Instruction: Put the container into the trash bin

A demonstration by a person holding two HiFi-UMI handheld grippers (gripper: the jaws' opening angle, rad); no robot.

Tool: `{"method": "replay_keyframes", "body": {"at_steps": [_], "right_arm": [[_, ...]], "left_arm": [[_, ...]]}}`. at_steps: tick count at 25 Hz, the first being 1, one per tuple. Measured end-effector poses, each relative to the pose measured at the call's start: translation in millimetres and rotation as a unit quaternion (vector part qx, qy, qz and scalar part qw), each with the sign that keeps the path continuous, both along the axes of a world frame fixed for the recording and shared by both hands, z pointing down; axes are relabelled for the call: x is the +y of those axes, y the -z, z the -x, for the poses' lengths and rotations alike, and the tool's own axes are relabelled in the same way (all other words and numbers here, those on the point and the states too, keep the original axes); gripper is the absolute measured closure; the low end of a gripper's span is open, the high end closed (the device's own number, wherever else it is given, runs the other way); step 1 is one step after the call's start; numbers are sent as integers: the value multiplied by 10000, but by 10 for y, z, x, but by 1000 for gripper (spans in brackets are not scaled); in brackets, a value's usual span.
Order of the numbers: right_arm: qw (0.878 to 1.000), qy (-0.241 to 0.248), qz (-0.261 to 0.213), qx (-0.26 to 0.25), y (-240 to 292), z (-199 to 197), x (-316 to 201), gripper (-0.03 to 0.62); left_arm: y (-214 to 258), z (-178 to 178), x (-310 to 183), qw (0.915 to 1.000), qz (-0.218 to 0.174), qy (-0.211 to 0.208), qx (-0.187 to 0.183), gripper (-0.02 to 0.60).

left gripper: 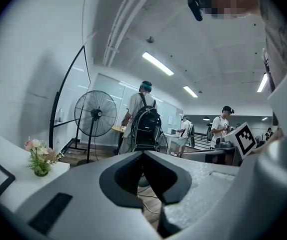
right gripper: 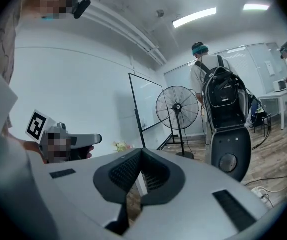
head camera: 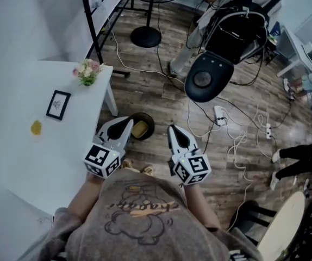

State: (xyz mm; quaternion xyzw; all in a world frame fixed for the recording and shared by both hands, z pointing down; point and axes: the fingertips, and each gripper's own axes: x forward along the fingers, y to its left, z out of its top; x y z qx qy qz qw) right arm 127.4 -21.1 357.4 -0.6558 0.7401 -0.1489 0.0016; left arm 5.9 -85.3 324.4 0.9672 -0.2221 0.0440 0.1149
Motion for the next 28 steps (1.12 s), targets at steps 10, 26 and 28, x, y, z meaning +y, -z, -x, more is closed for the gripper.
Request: {"method": "replay_keyframes", "body": {"at_steps": [10,26,28], "right_arm": [[9996,-115,50,234,-241,120,-465,593],[9997,-98,105,217,-459,-113,90,593],[9997,-85,100,186,-437,-117,89,594]], "left_arm": [[-382,186,-505,9999,91,85,23,577],[-590,148,-32,9988,202,449,-77,578],[-585,133,-26,9988,208,450,-53,578]]}}
